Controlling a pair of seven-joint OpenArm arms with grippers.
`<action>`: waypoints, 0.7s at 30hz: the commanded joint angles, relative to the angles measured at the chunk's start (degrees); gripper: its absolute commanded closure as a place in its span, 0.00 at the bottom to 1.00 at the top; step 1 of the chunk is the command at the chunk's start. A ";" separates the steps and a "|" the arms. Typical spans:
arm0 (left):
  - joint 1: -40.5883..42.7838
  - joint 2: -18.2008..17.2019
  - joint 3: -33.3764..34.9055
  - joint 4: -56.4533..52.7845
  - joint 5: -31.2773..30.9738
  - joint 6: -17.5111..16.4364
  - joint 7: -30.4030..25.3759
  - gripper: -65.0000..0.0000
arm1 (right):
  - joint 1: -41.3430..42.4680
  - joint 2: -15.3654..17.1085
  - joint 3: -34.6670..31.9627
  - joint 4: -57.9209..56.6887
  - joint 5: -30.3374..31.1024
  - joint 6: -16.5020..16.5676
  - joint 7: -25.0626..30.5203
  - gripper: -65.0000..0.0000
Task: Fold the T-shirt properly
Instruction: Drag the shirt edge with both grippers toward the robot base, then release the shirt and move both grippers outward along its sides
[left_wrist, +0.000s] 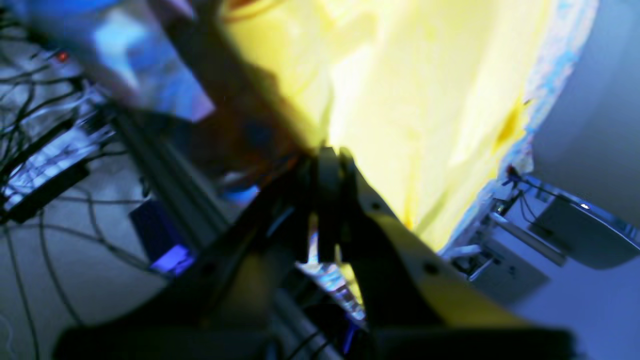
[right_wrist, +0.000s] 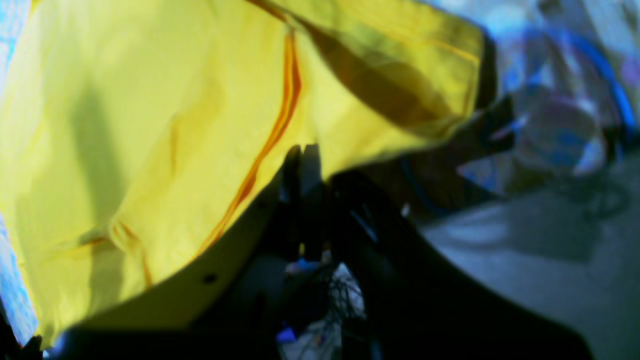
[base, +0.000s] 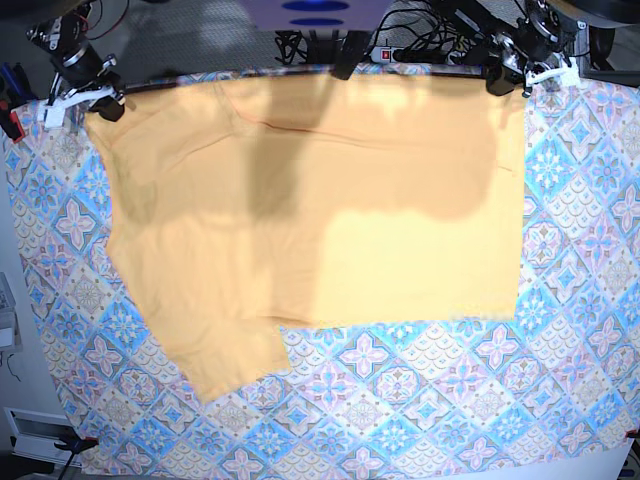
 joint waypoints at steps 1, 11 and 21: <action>0.92 -0.65 -0.59 0.85 -0.77 -0.52 -0.39 1.00 | -0.73 0.92 0.81 0.85 0.80 0.47 1.30 1.00; 0.92 -0.74 -0.51 0.85 -0.77 -0.52 1.11 0.98 | -0.82 0.92 0.81 0.41 0.54 0.12 1.39 0.94; 2.42 -0.56 -0.68 0.85 -0.77 -0.43 5.06 0.43 | -1.87 0.92 4.50 0.32 0.36 -0.06 1.30 0.72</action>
